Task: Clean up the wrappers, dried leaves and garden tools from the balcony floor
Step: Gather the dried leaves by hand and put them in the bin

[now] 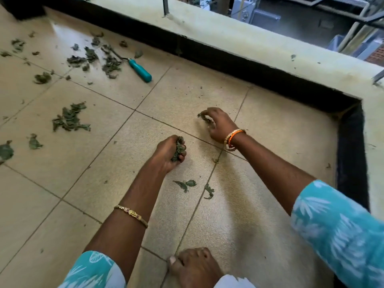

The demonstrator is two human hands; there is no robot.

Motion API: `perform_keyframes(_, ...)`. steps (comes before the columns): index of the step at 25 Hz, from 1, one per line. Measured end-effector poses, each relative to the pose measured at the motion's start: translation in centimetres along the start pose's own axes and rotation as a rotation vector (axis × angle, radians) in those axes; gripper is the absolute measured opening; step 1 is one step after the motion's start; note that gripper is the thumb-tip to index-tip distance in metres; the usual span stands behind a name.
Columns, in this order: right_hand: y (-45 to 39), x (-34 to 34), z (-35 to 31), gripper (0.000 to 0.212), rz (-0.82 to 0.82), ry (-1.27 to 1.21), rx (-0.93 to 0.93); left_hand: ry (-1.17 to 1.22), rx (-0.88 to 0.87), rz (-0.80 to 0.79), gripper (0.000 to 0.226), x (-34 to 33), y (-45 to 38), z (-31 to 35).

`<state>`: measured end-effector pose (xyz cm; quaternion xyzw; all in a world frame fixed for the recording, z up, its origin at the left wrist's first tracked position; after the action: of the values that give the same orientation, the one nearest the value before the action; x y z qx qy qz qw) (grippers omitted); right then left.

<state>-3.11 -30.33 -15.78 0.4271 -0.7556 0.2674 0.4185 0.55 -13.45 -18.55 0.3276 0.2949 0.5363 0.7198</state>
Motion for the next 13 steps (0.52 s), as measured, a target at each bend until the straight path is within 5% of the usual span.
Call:
perform_keyframes(3, -0.6, -2.5, -0.2, 0.067, -0.163, 0.277, 0.218, -0.005, -0.026, 0.072, 0.033, 2.7, -0.2, 0.7)
perform_keyframes(6, 0.5, -3.9, 0.6, 0.050, -0.056, 0.352, 0.302, 0.030, -0.045, 0.094, 0.033, 4.4, -0.3, 0.9)
perform_keyframes(9, 1.9, -1.7, -1.5, 0.022, 0.108, 0.245, 0.313, 0.087, -0.053, 0.048, 0.026, 5.2, 0.1, 0.5)
perform_keyframes(11, 3.0, 1.8, -5.6, 0.026, 0.317, 0.002, 0.344, 0.073, -0.052, 0.020, 0.023, 5.5, 0.5, 0.1)
perform_keyframes(13, 4.0, 3.9, -8.1, 0.025, 0.274, -0.117, 0.263, 0.016, -0.052, -0.011, 0.024, 5.5, 0.9, -0.3)
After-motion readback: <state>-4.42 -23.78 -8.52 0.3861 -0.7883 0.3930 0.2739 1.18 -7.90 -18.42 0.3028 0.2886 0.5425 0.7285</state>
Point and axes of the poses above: each hand's wrist, its own y-axis away from the middle knuckle, its own x-axis out of the back of the hand, z = x × y, the point moved 4 cm from there along -y, towards the middle knuckle, and after that the axes turned 12 degrees about z, right-handed, at the moved point
